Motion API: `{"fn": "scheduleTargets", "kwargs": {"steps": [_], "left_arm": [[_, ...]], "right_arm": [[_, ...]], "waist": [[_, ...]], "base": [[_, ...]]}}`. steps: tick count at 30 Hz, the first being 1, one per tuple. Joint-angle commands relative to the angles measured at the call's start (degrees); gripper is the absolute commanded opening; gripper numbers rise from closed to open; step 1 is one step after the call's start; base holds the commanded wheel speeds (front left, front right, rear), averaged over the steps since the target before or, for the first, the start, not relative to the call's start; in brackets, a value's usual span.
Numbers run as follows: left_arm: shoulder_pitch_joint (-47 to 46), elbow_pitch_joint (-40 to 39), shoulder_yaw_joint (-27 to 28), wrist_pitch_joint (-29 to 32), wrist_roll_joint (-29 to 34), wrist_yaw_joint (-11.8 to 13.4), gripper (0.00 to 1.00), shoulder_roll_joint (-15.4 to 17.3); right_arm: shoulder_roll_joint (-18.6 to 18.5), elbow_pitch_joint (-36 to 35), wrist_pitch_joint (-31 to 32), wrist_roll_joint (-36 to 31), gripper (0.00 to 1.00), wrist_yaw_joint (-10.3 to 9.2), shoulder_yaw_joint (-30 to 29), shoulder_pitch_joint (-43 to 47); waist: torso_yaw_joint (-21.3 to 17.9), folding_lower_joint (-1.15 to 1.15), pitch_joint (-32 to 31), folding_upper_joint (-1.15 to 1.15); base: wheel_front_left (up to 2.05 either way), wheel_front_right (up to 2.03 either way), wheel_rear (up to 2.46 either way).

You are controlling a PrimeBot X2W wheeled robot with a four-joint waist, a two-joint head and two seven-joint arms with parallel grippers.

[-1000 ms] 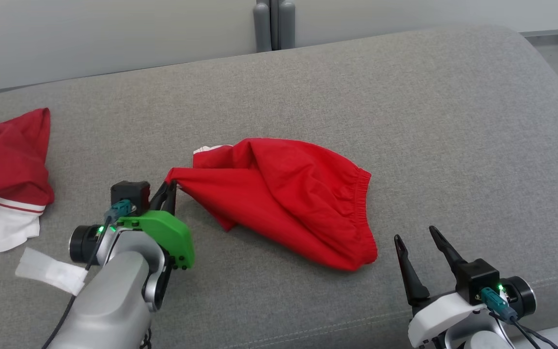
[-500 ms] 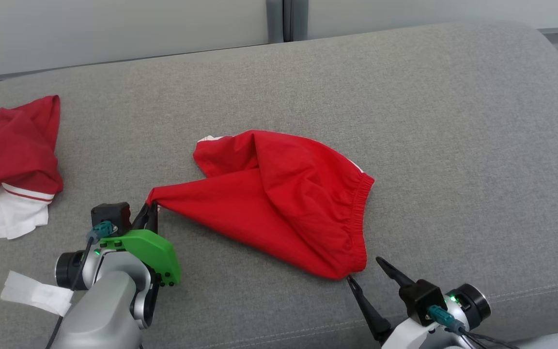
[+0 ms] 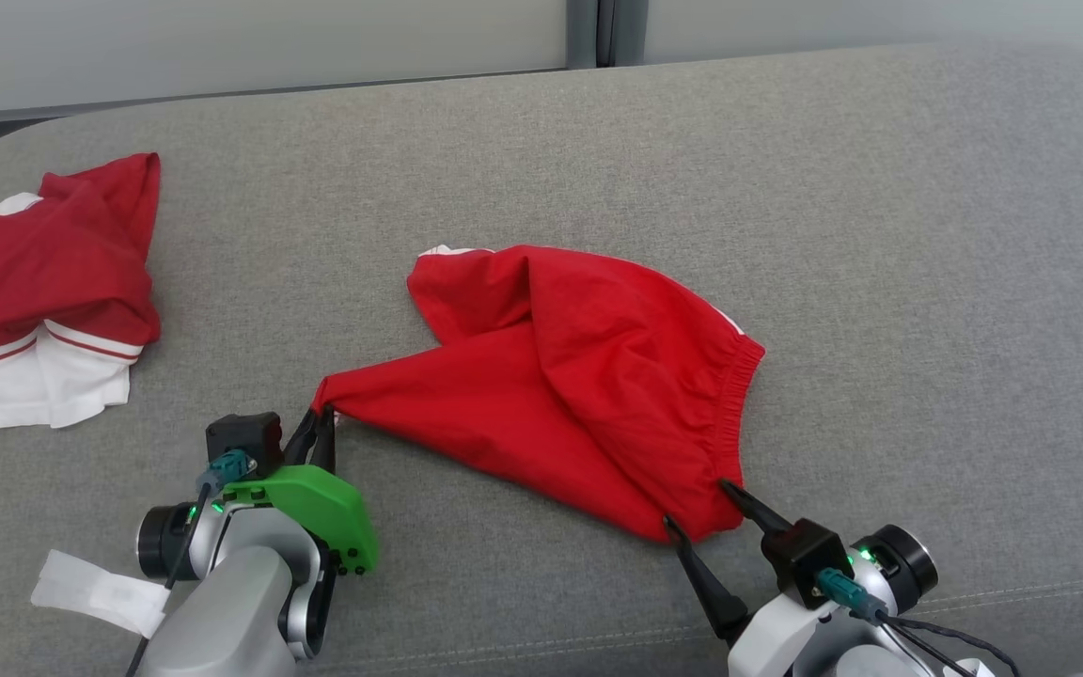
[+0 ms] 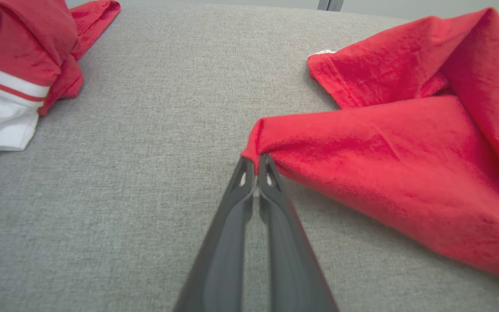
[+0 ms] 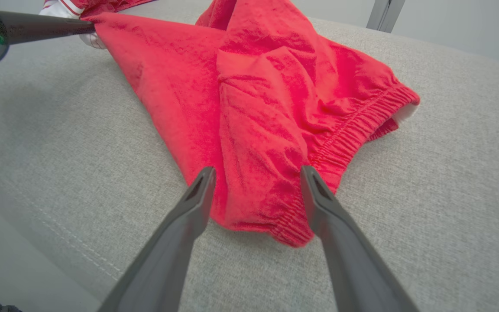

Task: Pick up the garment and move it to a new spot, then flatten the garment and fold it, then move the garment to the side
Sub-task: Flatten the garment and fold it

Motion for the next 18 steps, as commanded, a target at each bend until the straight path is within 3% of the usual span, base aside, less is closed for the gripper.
{"fn": "scheduleTargets", "kwargs": {"steps": [1,10,16,17,18], "left_arm": [[0.81,0.15,-0.06,-0.34,0.21,0.31,1.0,0.25],[1.63,-1.51,-0.27,-0.46,1.19,0.64,1.0,0.86],[4.65,-7.83,-0.12,-0.44,2.98,1.71,1.0,1.26],[5.54,-9.33,-0.08,-0.45,3.31,2.08,1.0,1.51],[6.44,-10.68,-0.06,-0.44,3.66,2.28,1.0,1.78]], "right_arm": [[-0.14,0.43,-0.54,0.36,1.0,-0.06,0.1,-0.55],[-2.22,3.66,1.18,-0.97,1.0,-0.06,2.71,0.03],[-3.22,6.81,2.6,-2.27,1.0,-0.06,2.43,-0.89],[-3.35,7.39,2.84,-2.64,0.92,-0.06,2.38,-1.2],[-3.48,7.9,3.09,-2.9,0.68,-0.06,2.45,-1.47]], "waist": [[0.23,0.0,0.02,0.0],[2.88,0.0,-0.72,0.0],[5.72,0.0,-2.18,0.0],[6.18,0.0,-2.43,0.0],[6.6,0.0,-2.64,0.0]], "base": [[0.0,0.0,0.0],[0.0,0.0,0.0],[0.0,0.0,0.0],[0.0,0.0,0.0],[0.0,0.0,0.0]]}}
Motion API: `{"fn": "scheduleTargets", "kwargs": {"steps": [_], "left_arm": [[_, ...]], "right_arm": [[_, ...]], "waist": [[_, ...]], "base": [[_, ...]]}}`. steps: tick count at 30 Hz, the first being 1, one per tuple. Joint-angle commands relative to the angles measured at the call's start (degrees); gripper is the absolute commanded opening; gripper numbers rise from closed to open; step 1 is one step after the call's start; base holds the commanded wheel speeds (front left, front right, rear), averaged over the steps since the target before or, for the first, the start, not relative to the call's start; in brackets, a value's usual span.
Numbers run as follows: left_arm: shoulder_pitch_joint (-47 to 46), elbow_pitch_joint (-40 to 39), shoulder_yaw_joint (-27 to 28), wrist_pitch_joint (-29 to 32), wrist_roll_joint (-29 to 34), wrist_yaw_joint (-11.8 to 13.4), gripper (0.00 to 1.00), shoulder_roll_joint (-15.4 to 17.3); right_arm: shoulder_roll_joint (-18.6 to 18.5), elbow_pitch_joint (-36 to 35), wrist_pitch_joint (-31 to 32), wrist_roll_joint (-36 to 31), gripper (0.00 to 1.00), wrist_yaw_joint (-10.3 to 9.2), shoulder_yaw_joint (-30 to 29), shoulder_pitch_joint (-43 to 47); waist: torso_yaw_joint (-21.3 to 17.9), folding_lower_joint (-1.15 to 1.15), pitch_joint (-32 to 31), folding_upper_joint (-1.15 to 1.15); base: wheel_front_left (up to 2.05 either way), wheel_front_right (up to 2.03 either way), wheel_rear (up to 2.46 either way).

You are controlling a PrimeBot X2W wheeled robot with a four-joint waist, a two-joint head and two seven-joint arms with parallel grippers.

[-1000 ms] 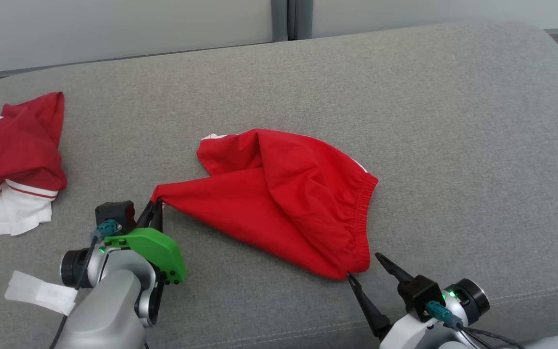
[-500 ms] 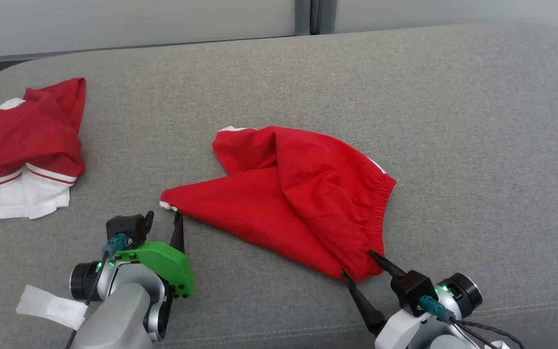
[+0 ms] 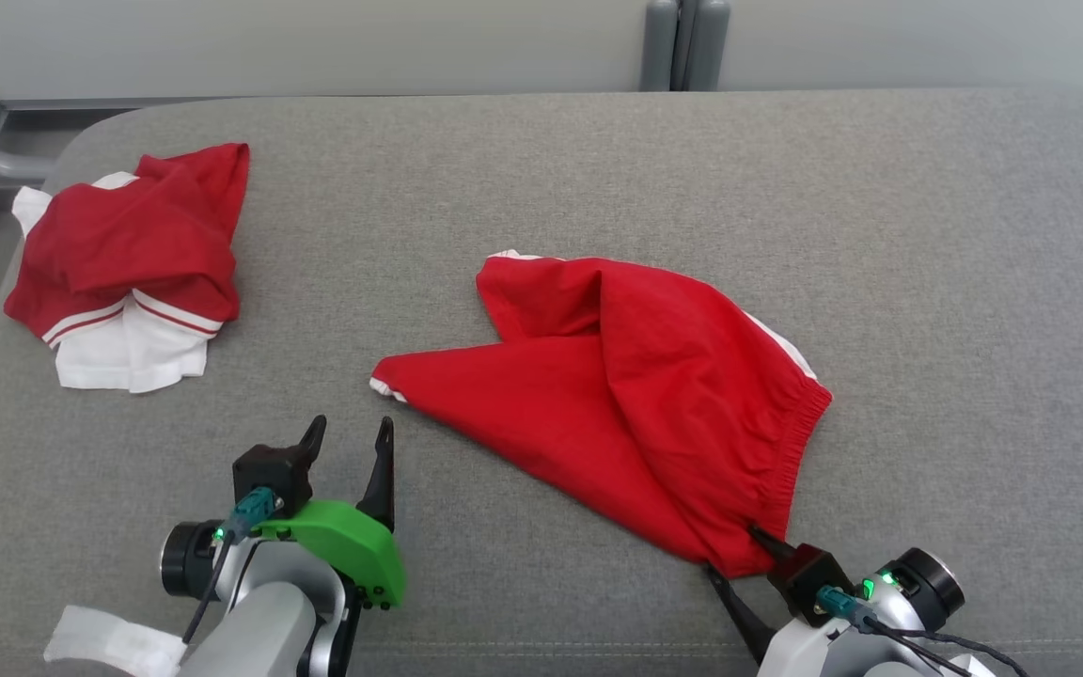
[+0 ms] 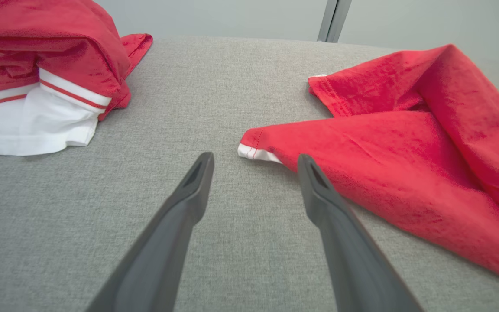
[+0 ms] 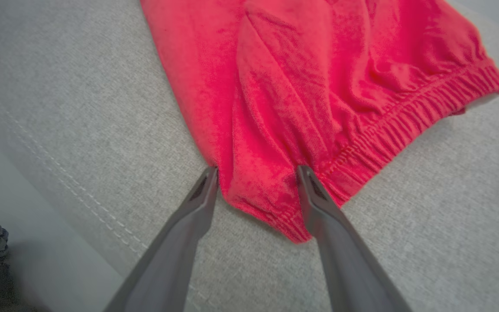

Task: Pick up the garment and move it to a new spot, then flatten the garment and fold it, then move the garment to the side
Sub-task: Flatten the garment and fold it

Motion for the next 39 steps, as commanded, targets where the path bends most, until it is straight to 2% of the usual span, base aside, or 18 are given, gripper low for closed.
{"fn": "scheduleTargets", "kwargs": {"steps": [1,3,5,6,10,15,18,22,26,30,34,39], "left_arm": [[1.96,-1.79,0.12,-0.17,0.66,0.61,1.0,0.79],[3.73,-4.66,0.1,-0.18,1.4,1.32,1.0,1.47],[5.57,-7.62,0.21,-0.17,1.86,2.31,1.0,2.29],[6.44,-8.95,0.24,-0.18,2.03,2.76,1.0,2.68],[9.27,-14.21,0.18,0.16,2.41,4.46,1.0,4.37],[12.49,-20.77,-0.12,1.64,2.66,6.81,1.0,6.31],[13.44,-23.11,-0.11,2.11,2.57,7.64,1.0,6.94],[14.0,-25.33,-0.04,2.57,2.64,8.45,1.0,7.48],[13.68,-26.54,-0.19,2.84,2.81,8.67,1.0,7.67],[12.04,-27.92,-0.6,3.24,3.12,8.34,1.0,7.66],[10.92,-28.23,-0.92,3.52,3.41,8.12,1.0,7.7],[9.63,-28.44,-1.31,3.51,3.64,7.69,1.0,7.23]], "right_arm": [[-0.39,0.91,0.33,-0.36,0.48,-0.06,-0.02,-0.91],[-0.88,2.08,0.86,-0.55,0.32,-0.06,0.75,-1.53],[-1.05,2.47,0.86,0.75,0.07,-0.06,1.24,-2.26],[-1.25,2.44,0.92,1.54,0.0,-0.06,1.64,-2.61],[-3.35,-0.09,2.26,6.35,0.0,-0.06,4.32,-4.07],[-8.43,-10.12,8.91,16.79,0.0,-0.06,7.9,-6.28],[-11.16,-16.42,13.87,23.72,0.0,-0.06,7.11,-7.73],[-12.33,-20.94,20.31,31.9,0.0,-0.06,1.69,-9.82],[-10.89,-19.6,25.73,37.03,0.0,-0.03,-3.77,-11.34],[-9.45,-11.92,32.05,40.65,0.0,-0.03,-10.55,-15.36],[-8.75,-4.66,35.5,41.92,0.0,-0.03,-13.89,-19.63],[-9.24,2.52,37.87,40.88,0.0,-0.03,-15.32,-25.08]], "waist": [[1.74,0.0,-1.21,0.0],[2.53,0.0,-1.73,0.0],[3.26,0.0,-2.22,0.0],[3.59,0.0,-2.51,0.0],[4.47,0.0,-3.47,0.0],[4.9,0.0,-4.76,0.0],[5.06,0.0,-4.97,0.0],[5.22,0.0,-4.86,0.0],[5.77,0.0,-4.38,0.0],[7.5,0.0,-2.54,0.0],[9.23,0.0,-1.0,0.0],[11.3,0.0,0.79,0.0]], "base": [[0.0,0.0,0.0],[0.0,0.0,0.0],[0.0,0.0,0.0],[0.0,0.0,0.0],[0.0,0.0,0.0],[0.0,0.0,0.0],[0.0,0.0,0.0],[0.0,0.0,0.0],[0.0,0.0,0.0],[0.0,0.0,0.0],[0.0,0.0,0.0],[0.0,0.0,0.0]]}}
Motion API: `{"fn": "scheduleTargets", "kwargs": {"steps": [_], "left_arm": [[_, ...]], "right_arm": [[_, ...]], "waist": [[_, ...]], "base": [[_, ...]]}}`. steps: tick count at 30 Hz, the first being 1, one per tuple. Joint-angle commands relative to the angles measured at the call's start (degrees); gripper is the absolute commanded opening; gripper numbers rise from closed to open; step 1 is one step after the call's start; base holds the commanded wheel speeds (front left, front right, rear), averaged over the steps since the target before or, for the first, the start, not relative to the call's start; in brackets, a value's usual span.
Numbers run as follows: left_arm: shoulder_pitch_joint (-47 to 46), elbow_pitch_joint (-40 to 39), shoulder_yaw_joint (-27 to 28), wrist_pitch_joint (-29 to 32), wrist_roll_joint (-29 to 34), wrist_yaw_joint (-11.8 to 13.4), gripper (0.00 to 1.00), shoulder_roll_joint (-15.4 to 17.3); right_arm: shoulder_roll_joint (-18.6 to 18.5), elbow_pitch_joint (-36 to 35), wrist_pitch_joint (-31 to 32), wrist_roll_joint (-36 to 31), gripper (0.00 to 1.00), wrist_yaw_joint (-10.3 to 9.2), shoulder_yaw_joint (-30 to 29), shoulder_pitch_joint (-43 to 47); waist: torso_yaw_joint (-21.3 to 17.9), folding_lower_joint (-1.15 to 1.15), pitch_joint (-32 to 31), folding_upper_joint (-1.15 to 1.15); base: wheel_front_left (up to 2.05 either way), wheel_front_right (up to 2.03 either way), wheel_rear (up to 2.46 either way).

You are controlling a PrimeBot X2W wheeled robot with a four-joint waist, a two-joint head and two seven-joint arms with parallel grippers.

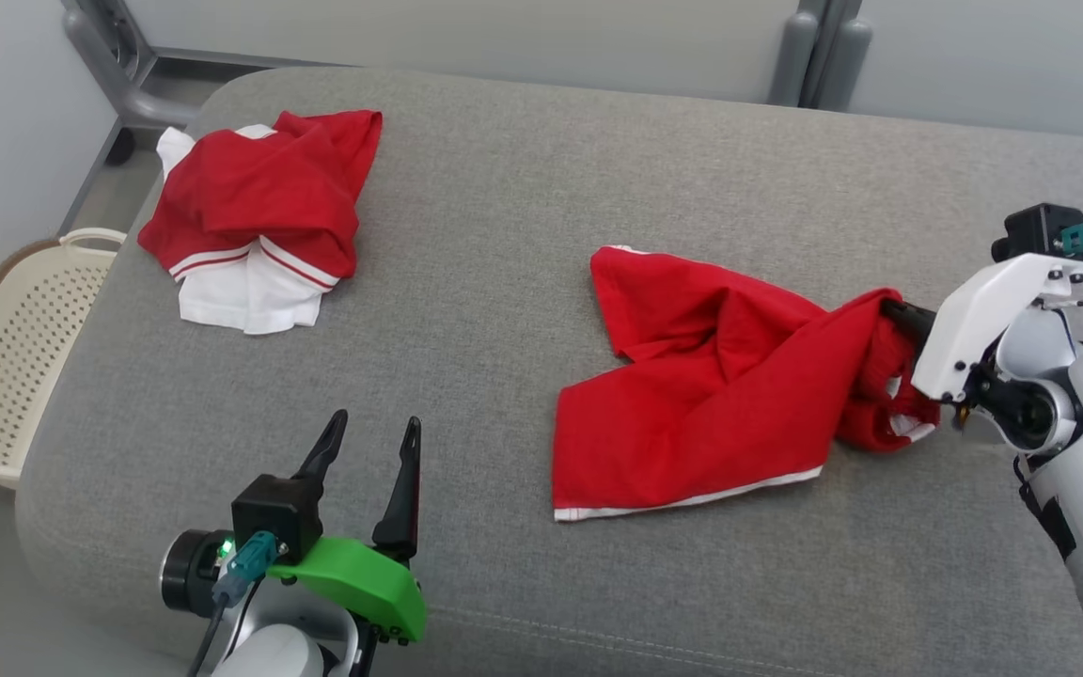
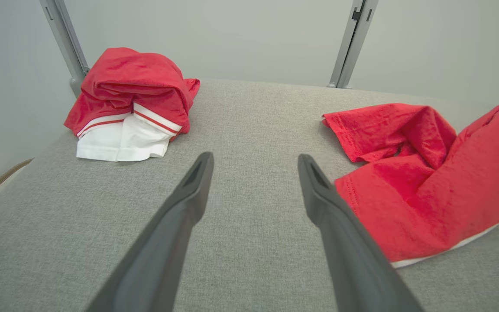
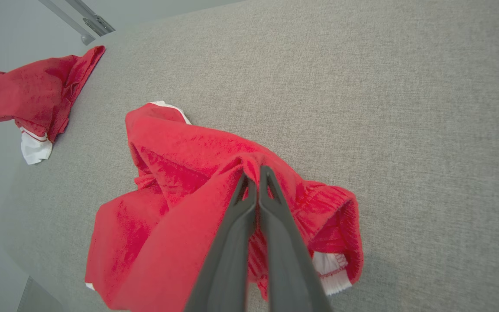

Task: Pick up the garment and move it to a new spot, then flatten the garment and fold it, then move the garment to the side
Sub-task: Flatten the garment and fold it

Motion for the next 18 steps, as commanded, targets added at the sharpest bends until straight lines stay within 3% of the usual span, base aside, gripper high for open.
{"fn": "scheduleTargets", "kwargs": {"steps": [1,9,14,16,17,18], "left_arm": [[-0.94,-0.09,-0.16,0.05,0.29,-0.24,1.0,-0.16],[-3.01,0.35,-0.91,-0.51,0.95,-0.92,1.0,-1.19],[-4.3,0.69,-1.43,-0.76,1.35,-1.38,1.0,-1.7],[-4.7,0.94,-1.62,-0.65,1.51,-1.55,1.0,-1.85],[-4.86,1.02,-1.73,-0.54,1.53,-1.64,1.0,-1.95],[-5.01,1.11,-1.85,-0.51,1.58,-1.75,1.0,-1.99]], "right_arm": [[-0.24,1.04,0.13,-0.63,0.0,0.0,-0.26,-1.21],[-1.12,11.67,-2.04,-5.01,0.0,0.0,-0.49,-8.59],[-0.43,16.75,-7.26,-8.0,0.03,0.0,0.46,-12.05],[0.47,18.76,-9.07,-8.89,0.35,0.0,1.27,-13.0],[0.69,19.59,-10.1,-9.5,0.86,0.0,1.67,-13.55],[0.8,20.26,-10.79,-9.92,1.0,0.0,2.26,-14.01]], "waist": [[1.63,0.0,1.57,0.0],[4.16,0.0,4.41,0.0],[4.31,0.0,5.79,0.0],[4.04,0.0,6.11,0.0],[3.85,0.0,6.22,0.0],[3.61,0.0,6.3,0.0]], "base": [[0.0,0.0,0.0],[0.0,0.0,0.0],[0.0,0.0,0.0],[0.0,0.0,0.0],[0.0,0.0,0.0],[0.0,0.0,0.0]]}}
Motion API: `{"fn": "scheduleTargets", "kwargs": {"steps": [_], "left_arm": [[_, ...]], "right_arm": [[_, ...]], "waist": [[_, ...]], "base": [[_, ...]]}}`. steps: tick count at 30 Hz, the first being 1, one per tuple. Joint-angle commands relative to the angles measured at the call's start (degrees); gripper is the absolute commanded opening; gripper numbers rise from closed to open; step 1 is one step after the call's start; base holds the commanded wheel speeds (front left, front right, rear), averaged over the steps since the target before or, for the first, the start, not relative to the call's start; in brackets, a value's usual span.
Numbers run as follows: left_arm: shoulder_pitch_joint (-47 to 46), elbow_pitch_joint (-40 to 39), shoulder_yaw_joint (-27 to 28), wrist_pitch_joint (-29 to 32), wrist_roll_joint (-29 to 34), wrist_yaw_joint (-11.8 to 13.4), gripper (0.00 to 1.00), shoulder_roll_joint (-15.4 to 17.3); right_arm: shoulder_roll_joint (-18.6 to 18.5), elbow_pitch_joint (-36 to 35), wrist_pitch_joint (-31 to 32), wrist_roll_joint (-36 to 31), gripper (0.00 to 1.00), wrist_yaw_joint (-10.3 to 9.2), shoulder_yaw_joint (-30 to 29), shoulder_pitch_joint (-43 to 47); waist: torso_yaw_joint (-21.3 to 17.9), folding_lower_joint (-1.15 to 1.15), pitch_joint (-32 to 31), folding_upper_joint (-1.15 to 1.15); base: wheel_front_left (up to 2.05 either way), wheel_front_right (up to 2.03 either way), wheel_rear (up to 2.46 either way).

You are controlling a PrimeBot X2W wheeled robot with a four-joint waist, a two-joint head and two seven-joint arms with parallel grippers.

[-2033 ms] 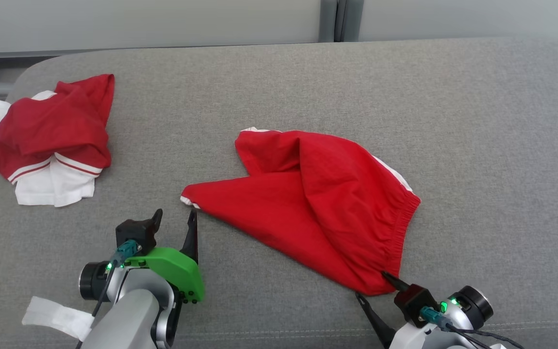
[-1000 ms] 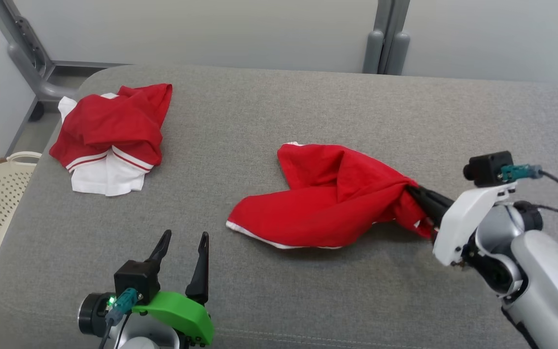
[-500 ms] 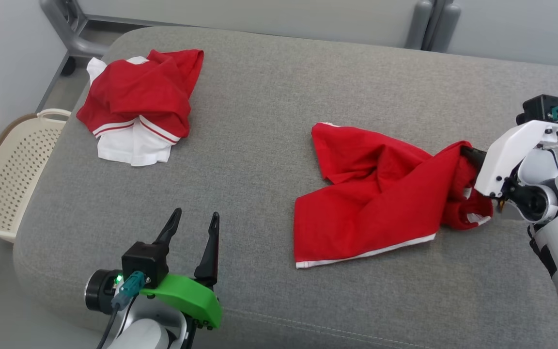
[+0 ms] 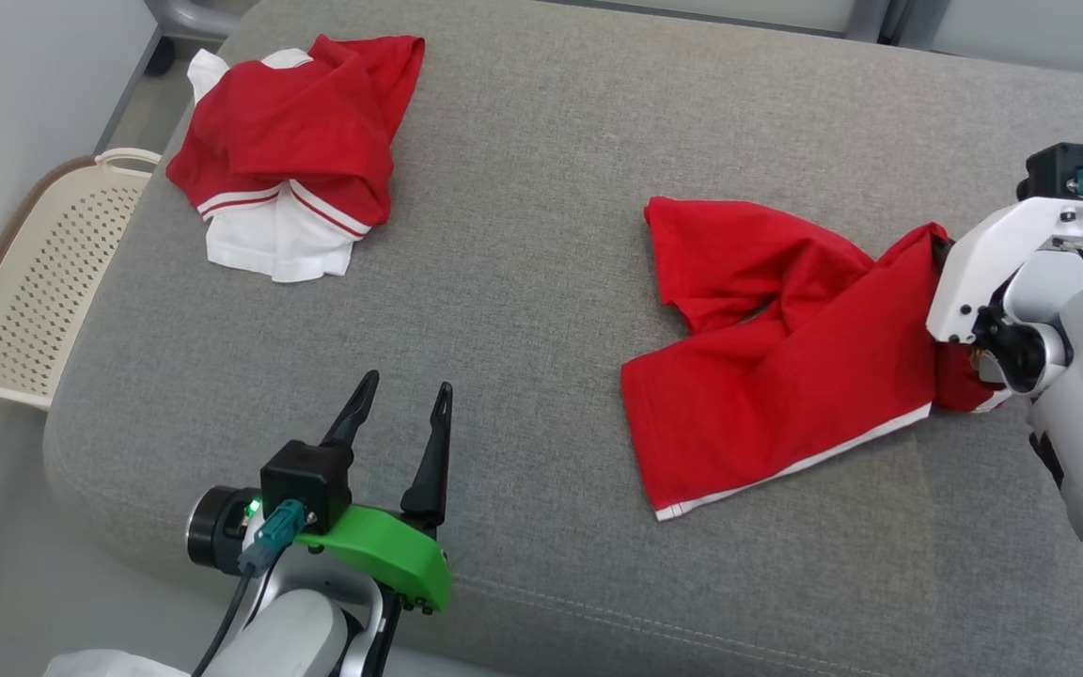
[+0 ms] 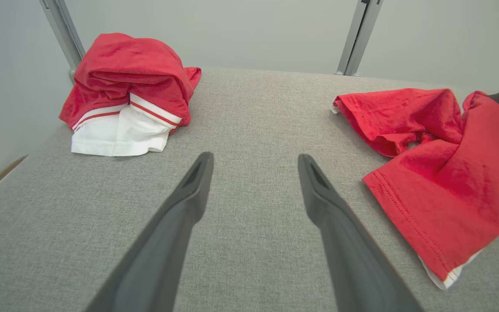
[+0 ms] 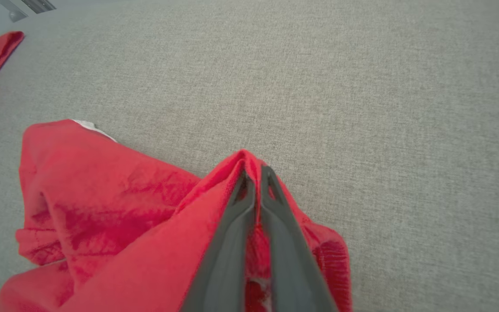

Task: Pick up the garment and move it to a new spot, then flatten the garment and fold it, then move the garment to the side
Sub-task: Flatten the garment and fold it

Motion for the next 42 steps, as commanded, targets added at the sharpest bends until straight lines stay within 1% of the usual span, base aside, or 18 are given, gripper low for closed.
{"fn": "scheduleTargets", "kwargs": {"steps": [1,5,8,10,11,16,21,24,27,31,37,42], "left_arm": [[-0.88,0.13,-0.12,0.01,0.46,-0.3,1.0,-0.2],[-0.59,0.29,-0.18,-0.1,0.32,-0.12,1.0,0.04],[-0.01,0.36,-0.37,-0.17,0.24,-0.07,1.0,0.14],[0.41,0.26,-0.53,-0.16,0.16,0.02,1.0,0.17],[0.41,0.26,-0.53,-0.16,0.16,0.02,1.0,0.17],[1.42,0.44,-1.55,0.57,-0.13,-0.42,1.0,0.08],[1.41,2.65,-3.46,1.95,-0.31,-1.6,1.0,-0.72],[1.33,5.2,-4.73,2.9,-0.66,-2.62,1.0,-1.62],[1.02,8.5,-5.85,3.78,-1.25,-3.87,1.0,-2.87],[0.31,13.15,-6.59,4.14,-1.85,-4.93,1.0,-4.18],[-0.53,19.25,-7.0,3.54,-2.47,-6.25,1.0,-5.62],[-1.79,24.81,-7.41,3.18,-2.48,-6.95,1.0,-6.68]], "right_arm": [[-0.12,0.38,-0.75,-0.59,1.0,0.0,1.0,-0.75],[-1.35,-0.07,-2.72,1.69,1.0,-0.01,3.36,-0.77],[-3.73,-2.8,-4.16,3.73,1.0,-0.01,5.91,0.83],[-5.47,-5.89,-5.41,6.13,1.0,-0.01,7.51,2.37],[-5.47,-5.89,-5.41,6.13,1.0,-0.01,7.51,2.37],[-10.77,-15.63,-8.37,11.75,1.0,-0.01,10.65,7.57],[-13.53,-23.48,-11.52,14.4,1.0,-0.01,12.82,12.75],[-13.44,-27.39,-13.26,14.8,1.0,-0.01,13.94,15.5],[-12.8,-30.58,-14.63,14.88,1.0,-0.01,14.59,17.91],[-11.68,-34.06,-16.02,14.37,1.0,-0.01,14.92,20.54],[-10.47,-37.99,-16.94,13.43,1.0,-0.01,14.08,23.09],[-9.61,-40.07,-16.89,12.42,1.0,-0.01,12.72,24.92]], "waist": [[-0.62,0.0,0.18,0.0],[-2.56,0.0,-0.31,0.0],[-4.3,0.0,-1.13,0.0],[-5.62,0.0,-1.84,0.0],[-5.62,0.0,-1.84,0.0],[-9.77,0.0,-3.34,0.0],[-14.45,0.0,-4.23,0.0],[-17.32,0.0,-4.41,0.0],[-19.82,0.0,-4.39,0.0],[-22.78,0.0,-4.01,0.0],[-25.84,0.0,-3.28,0.0],[-27.17,0.0,-3.25,0.0]], "base": [[0.0,0.0,0.0],[0.0,0.0,0.0],[0.0,0.0,0.0],[0.0,0.0,0.0],[0.0,0.0,0.0],[0.0,0.0,0.0],[0.0,0.0,0.0],[0.0,0.0,0.0],[0.0,0.0,0.0],[0.0,0.0,0.0],[0.0,0.0,0.0],[0.0,0.0,0.0]]}}
